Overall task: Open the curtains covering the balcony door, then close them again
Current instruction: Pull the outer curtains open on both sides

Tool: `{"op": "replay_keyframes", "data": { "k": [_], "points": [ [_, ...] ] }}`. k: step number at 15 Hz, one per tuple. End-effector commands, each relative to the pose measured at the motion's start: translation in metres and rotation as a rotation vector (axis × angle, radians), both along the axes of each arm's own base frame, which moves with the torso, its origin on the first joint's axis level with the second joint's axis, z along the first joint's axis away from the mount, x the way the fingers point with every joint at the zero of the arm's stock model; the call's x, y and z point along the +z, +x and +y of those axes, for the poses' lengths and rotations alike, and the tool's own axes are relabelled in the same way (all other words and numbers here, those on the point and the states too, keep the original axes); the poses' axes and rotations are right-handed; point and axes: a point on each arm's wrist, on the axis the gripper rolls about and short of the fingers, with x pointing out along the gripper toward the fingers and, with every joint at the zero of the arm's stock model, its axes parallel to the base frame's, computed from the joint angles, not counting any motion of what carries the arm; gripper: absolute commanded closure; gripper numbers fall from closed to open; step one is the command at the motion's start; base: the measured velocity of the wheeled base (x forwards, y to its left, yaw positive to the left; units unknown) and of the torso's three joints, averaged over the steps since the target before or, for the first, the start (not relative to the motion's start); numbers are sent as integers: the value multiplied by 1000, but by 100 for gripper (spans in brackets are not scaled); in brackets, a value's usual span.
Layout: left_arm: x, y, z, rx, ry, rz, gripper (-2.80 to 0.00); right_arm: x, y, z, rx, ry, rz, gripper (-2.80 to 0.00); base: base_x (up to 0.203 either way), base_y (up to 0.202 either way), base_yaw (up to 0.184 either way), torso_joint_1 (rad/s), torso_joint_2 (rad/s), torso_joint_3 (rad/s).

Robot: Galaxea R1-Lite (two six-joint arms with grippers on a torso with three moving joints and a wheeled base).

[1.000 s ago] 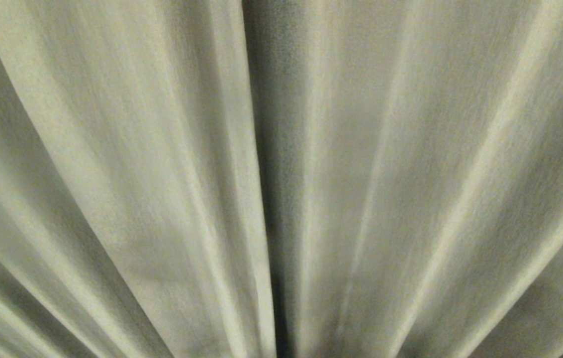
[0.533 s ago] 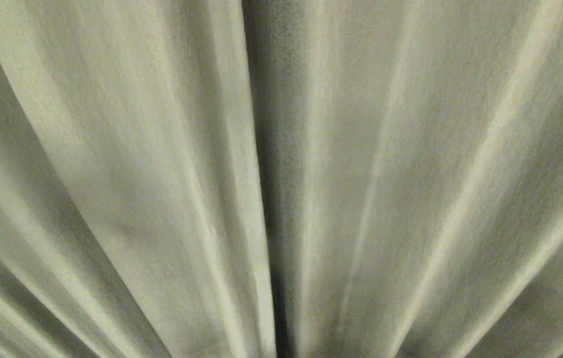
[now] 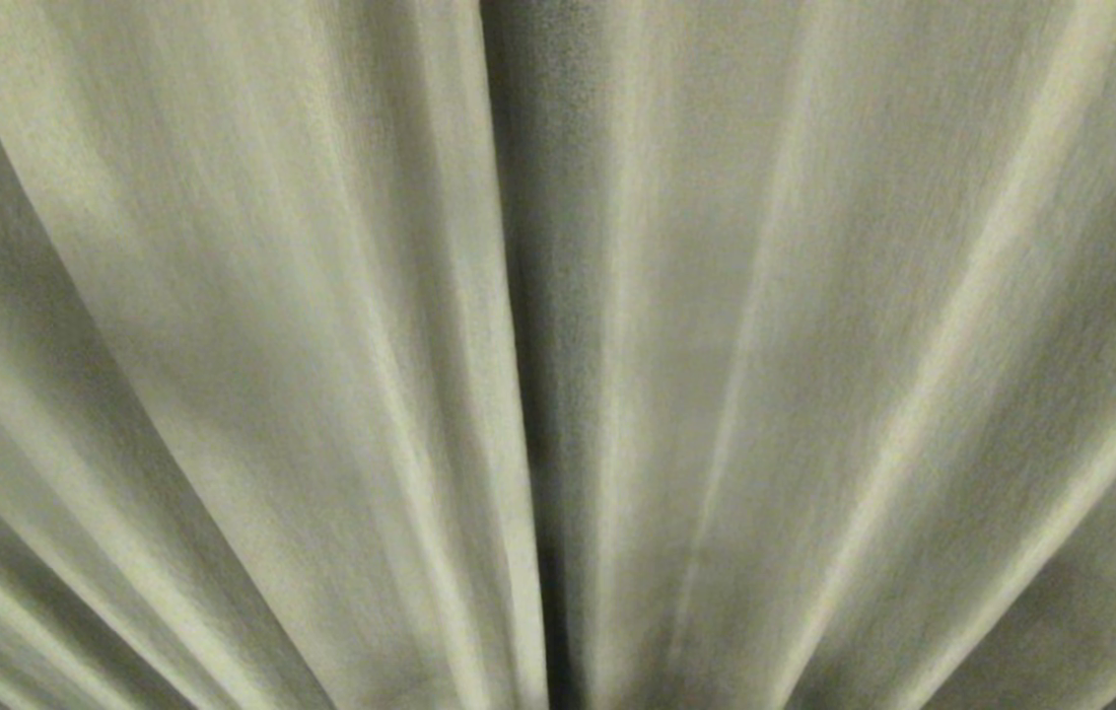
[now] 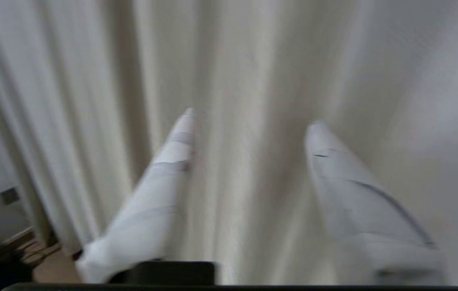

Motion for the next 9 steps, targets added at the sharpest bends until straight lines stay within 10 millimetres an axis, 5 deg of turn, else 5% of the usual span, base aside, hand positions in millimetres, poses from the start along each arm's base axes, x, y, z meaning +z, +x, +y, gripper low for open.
{"op": "replay_keyframes", "data": {
  "k": [1,9],
  "points": [
    [4,31,14,67,-24,33,-280,0,0,0,1,0,-1,0,0,0,0,0,0,0],
    [33,108,63,0,-79,2,-280,0,0,0,1,0,-1,0,0,0,0,0,0,0]
  ]
}}
